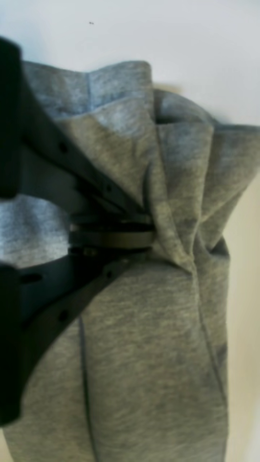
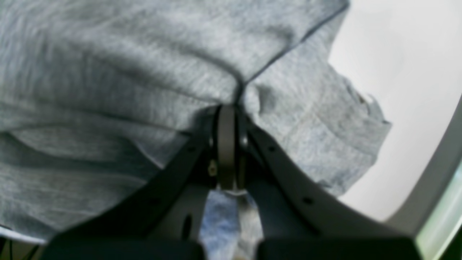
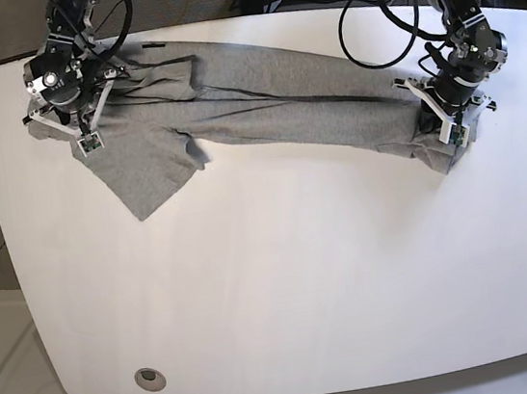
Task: Fold the T-shirt properly
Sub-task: 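Pinch the folded shirt end with the left gripper and pull it straight, then open the right gripper and move it along the shirt's sleeve end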
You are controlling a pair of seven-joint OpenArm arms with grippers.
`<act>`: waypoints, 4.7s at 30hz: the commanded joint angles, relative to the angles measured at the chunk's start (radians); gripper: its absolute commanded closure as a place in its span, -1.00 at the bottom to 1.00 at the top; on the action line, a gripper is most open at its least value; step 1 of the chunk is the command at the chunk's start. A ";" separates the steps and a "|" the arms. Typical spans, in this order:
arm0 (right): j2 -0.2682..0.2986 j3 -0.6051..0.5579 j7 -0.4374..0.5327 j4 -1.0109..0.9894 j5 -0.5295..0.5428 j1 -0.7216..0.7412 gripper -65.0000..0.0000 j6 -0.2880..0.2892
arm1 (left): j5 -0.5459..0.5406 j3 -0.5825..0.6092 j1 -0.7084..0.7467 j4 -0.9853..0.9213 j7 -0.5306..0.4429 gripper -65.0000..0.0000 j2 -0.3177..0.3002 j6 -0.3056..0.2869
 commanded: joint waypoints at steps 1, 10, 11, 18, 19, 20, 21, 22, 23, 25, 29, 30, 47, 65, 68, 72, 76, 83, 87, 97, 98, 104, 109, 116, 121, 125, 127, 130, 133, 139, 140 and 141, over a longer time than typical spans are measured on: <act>-0.010 -0.011 -0.053 -0.108 0.031 -0.014 0.99 0.036 | 0.032 0.000 0.004 -0.002 0.047 0.94 -0.003 -0.002; 0.008 -0.011 0.048 -0.209 0.033 0.028 0.98 0.036 | 0.032 0.000 0.000 0.003 0.047 0.94 -0.003 -0.002; 0.008 -0.011 0.051 -0.217 0.033 0.039 0.98 0.036 | 0.032 0.000 0.000 0.001 0.047 0.94 -0.003 -0.002; 0.010 -0.011 0.051 -0.258 0.033 0.102 0.98 0.036 | 0.032 0.000 -0.003 0.000 0.047 0.94 -0.003 -0.002; 0.010 -0.011 0.051 -0.258 0.033 0.110 0.98 0.036 | 0.032 0.000 -0.003 0.000 0.047 0.94 -0.003 -0.002; 0.010 -0.011 0.053 -0.260 0.033 0.117 0.98 0.036 | 0.032 0.000 -0.005 0.000 0.047 0.94 -0.003 -0.002; 0.010 -0.011 0.053 -0.260 0.033 0.122 0.98 0.036 | 0.032 0.000 -0.005 0.000 0.047 0.94 -0.003 -0.002; 0.010 -0.011 0.053 -0.260 0.033 0.130 0.98 0.036 | 0.030 0.000 -0.008 0.000 0.046 0.94 -0.003 -0.002; 0.010 -0.011 0.053 -0.260 0.033 0.137 0.98 0.036 | 0.030 0.000 -0.017 0.000 0.046 0.94 -0.003 -0.002; 0.011 -0.011 0.053 -0.260 0.033 0.150 0.98 0.036 | 0.032 0.000 -0.033 -0.004 0.046 0.94 -0.003 -0.002; 0.034 -0.011 0.053 -0.260 0.033 0.164 0.98 0.036 | 0.032 -0.001 -0.051 -0.014 0.046 0.94 -0.003 -0.002; 0.037 -0.010 0.053 -0.260 0.033 0.165 0.98 0.036 | 0.032 -0.003 -0.060 -0.017 0.046 0.94 -0.008 -0.002; 0.051 -0.010 0.056 -0.260 0.041 0.171 0.98 0.036 | 0.032 -0.087 -0.126 -0.071 0.046 0.94 -0.026 -0.002; 0.024 -0.010 0.082 -0.255 0.044 0.191 0.98 0.036 | 0.030 -0.085 -0.080 -0.062 0.053 0.94 0.032 -0.002; 0.024 -0.010 0.080 -0.247 0.044 0.193 0.98 0.036 | 0.032 -0.087 -0.071 -0.047 0.053 0.94 0.032 -0.002; 0.024 -0.010 0.077 -0.218 0.044 0.199 0.98 0.036 | 0.030 -0.089 -0.057 -0.013 0.053 0.94 0.032 -0.002; 0.024 -0.010 0.051 -0.188 0.044 0.200 0.98 0.036 | 0.030 -0.089 -0.037 0.032 0.055 0.94 0.032 -0.002; 0.024 -0.010 0.027 -0.152 0.042 0.213 0.98 0.036 | 0.030 -0.089 -0.025 0.082 0.055 0.94 0.026 -0.002; 0.024 -0.010 0.027 -0.140 0.044 0.214 0.98 0.036 | 0.032 -0.116 -0.025 0.108 0.055 0.94 0.024 -0.002; 0.024 -0.010 0.027 -0.139 0.044 0.216 0.97 0.036 | 0.029 -0.136 -0.037 0.173 0.055 0.94 -0.009 -0.002; 0.024 -0.010 0.027 -0.139 0.044 0.216 0.97 0.036 | 0.029 -0.136 -0.043 0.177 0.055 0.94 -0.009 -0.002; 0.024 -0.010 0.027 -0.119 0.044 0.225 0.97 0.036 | 0.030 -0.141 -0.062 0.193 0.055 0.94 -0.009 -0.002; 0.024 -0.010 0.000 -0.069 0.044 0.228 0.97 0.036 | 0.032 -0.142 -0.079 0.207 0.055 0.93 -0.009 -0.002; 0.025 -0.011 -0.049 0.023 0.036 0.229 0.61 0.036 | 0.030 -0.142 -0.080 0.227 0.055 0.78 -0.011 -0.002; 0.025 -0.011 -0.049 0.073 0.036 0.222 -0.04 0.036 | 0.030 -0.155 -0.080 0.228 0.055 0.16 -0.011 -0.002; 0.025 -0.011 -0.050 0.090 0.036 0.222 -0.26 0.036 | 0.030 -0.185 -0.083 0.228 0.053 -0.18 -0.011 -0.002; 0.025 -0.011 -0.050 0.090 0.036 0.222 -0.22 0.036 | 0.030 -0.190 -0.083 0.228 0.053 -0.20 -0.011 -0.002; 0.025 -0.011 -0.050 0.090 0.035 0.222 -0.20 0.036 | 0.030 -0.191 -0.085 0.228 0.053 -0.19 -0.011 -0.002; 0.025 -0.011 -0.050 0.092 0.035 0.226 -0.19 0.036 | 0.029 -0.191 -0.082 0.228 0.053 -0.19 -0.023 -0.002; 0.027 -0.013 -0.050 0.118 0.044 0.233 -0.19 0.036 | 0.029 -0.191 -0.082 0.228 0.053 -0.19 -0.035 -0.002; 0.027 -0.015 -0.050 0.121 0.044 0.245 -0.19 0.036 | 0.029 -0.191 -0.082 0.228 0.053 -0.19 -0.035 -0.002; 0.027 -0.015 -0.050 0.122 0.044 0.257 -0.19 0.036 | 0.029 -0.191 -0.082 0.228 0.053 -0.19 -0.035 -0.002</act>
